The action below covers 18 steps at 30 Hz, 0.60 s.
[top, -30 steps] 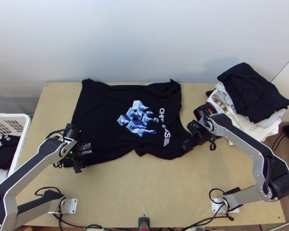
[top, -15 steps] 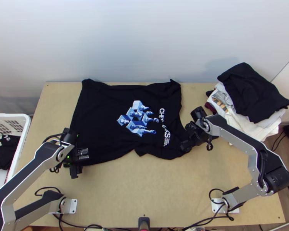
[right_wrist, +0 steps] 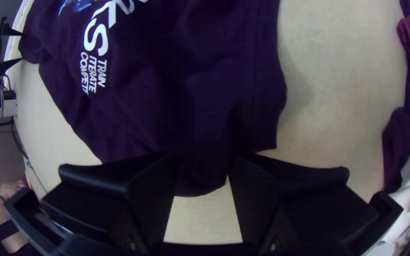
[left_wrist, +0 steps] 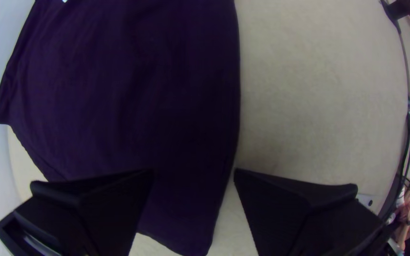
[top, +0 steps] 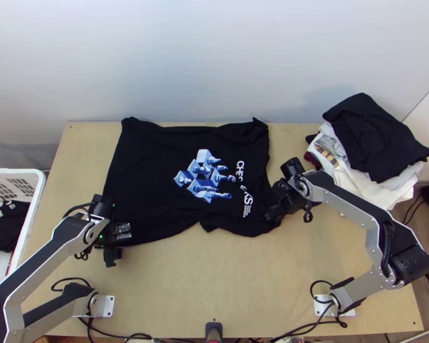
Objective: Fold the t-shirt
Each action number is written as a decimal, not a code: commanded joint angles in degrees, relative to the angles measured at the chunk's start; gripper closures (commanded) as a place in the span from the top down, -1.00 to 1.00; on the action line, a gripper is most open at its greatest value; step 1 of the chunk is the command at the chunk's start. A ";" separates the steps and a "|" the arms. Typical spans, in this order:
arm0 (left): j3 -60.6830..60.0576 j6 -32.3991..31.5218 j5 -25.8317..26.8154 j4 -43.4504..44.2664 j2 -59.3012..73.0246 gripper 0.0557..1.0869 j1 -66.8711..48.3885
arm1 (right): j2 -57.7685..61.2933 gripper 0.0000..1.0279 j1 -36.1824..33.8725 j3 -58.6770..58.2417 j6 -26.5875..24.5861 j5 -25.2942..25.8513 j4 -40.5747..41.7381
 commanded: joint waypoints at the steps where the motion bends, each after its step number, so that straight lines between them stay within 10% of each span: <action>1: -0.53 0.76 0.77 2.31 0.99 0.35 1.62 | 0.03 -0.32 0.31 -0.42 0.24 0.02 0.74; 6: -0.18 0.85 2.35 2.40 1.61 -0.13 2.32 | -0.32 -0.33 0.39 -0.42 0.24 0.02 0.74; 13: 2.81 -0.29 5.87 1.17 1.70 -0.92 6.45 | -1.55 -0.92 0.92 -0.95 0.50 0.02 1.62; 18: 5.71 -0.82 8.68 -3.49 2.57 -0.92 10.41 | -3.04 -0.94 1.80 -0.60 0.76 -0.07 0.12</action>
